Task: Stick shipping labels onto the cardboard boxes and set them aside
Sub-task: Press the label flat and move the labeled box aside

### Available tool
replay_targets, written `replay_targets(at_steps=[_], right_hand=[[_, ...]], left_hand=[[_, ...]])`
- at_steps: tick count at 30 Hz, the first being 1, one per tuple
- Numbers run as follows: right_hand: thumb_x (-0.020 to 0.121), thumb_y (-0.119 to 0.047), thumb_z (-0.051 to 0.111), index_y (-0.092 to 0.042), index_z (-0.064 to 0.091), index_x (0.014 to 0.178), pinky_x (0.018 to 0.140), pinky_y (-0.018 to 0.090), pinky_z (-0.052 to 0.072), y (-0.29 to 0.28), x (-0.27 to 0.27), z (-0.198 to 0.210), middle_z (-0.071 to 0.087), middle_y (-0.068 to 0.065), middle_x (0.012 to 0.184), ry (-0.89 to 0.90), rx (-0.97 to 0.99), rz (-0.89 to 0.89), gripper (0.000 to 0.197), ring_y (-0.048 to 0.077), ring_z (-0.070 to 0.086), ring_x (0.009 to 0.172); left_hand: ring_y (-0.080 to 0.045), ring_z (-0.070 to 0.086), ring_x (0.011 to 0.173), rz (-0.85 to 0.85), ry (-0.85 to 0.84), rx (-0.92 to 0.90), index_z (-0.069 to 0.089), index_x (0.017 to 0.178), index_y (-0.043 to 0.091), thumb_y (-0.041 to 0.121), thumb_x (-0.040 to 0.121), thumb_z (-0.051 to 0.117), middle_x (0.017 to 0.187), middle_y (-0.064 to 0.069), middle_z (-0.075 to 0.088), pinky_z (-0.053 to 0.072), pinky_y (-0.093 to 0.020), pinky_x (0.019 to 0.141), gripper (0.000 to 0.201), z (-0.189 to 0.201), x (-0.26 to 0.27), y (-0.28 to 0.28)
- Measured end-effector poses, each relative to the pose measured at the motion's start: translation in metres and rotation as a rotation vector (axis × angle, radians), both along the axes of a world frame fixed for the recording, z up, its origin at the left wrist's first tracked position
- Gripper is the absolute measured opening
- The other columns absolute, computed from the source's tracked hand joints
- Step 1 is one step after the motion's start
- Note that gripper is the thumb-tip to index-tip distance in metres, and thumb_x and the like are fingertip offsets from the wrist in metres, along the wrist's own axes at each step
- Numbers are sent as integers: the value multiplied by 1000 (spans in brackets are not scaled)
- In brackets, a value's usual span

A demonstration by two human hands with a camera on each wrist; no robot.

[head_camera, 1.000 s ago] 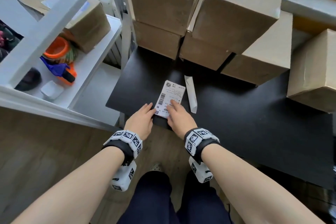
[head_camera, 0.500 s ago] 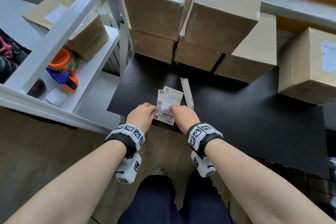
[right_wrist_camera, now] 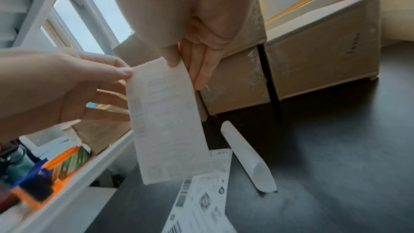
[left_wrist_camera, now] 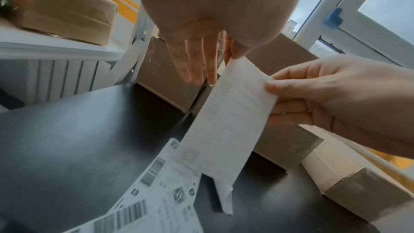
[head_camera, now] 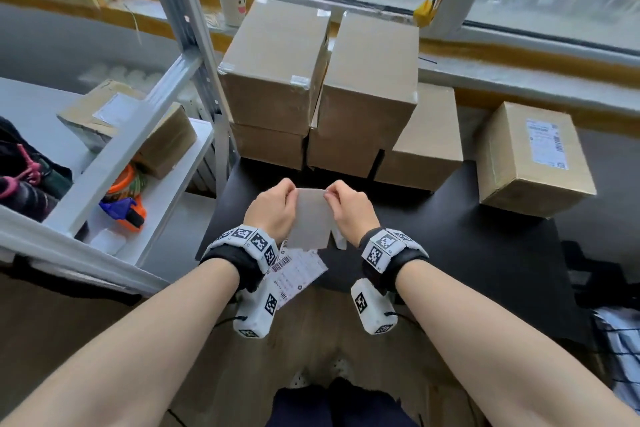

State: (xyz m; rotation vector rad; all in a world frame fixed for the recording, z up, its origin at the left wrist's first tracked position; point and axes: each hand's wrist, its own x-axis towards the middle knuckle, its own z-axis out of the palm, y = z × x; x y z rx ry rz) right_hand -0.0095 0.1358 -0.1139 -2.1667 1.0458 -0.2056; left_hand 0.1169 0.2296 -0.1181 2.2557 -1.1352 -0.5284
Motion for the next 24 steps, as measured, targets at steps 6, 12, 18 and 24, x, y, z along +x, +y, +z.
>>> replay_targets(at_steps=[6, 12, 18, 24], right_hand=[[95, -22, 49, -9, 64, 97, 80, 29, 35, -22, -14, 22, 69, 12, 97, -79, 10, -60, 20, 29, 60, 94], [91, -21, 57, -10, 68, 90, 84, 43, 54, -34, -21, 20, 69, 9, 80, -192, 138, -131, 15, 27, 67, 84], [92, -14, 56, -7, 70, 89, 75, 44, 59, -41, -26, 22, 70, 20, 84, -307, 314, -118, 16, 32, 71, 81], [90, -6, 53, -7, 71, 83, 80, 41, 58, -50, -29, 28, 69, 25, 95, -385, 541, -124, 19, 34, 69, 90]], left_hand=[[-27, 59, 85, 3, 5, -14, 57, 100, 18, 29, 98, 39, 81, 0, 61, 39, -30, 70, 21, 23, -10, -16], [-20, 59, 110, -7, -57, -131, 59, 120, 17, 12, 90, 52, 124, -1, 59, 44, -28, 92, 32, 23, -26, -21], [-13, 53, 122, -125, 12, -79, 64, 121, 18, 18, 89, 58, 136, 4, 55, 39, -26, 105, 33, 24, -52, -36], [-15, 64, 89, -42, 23, -136, 67, 117, 22, 25, 88, 61, 104, 0, 71, 49, -24, 83, 30, 30, -63, -50]])
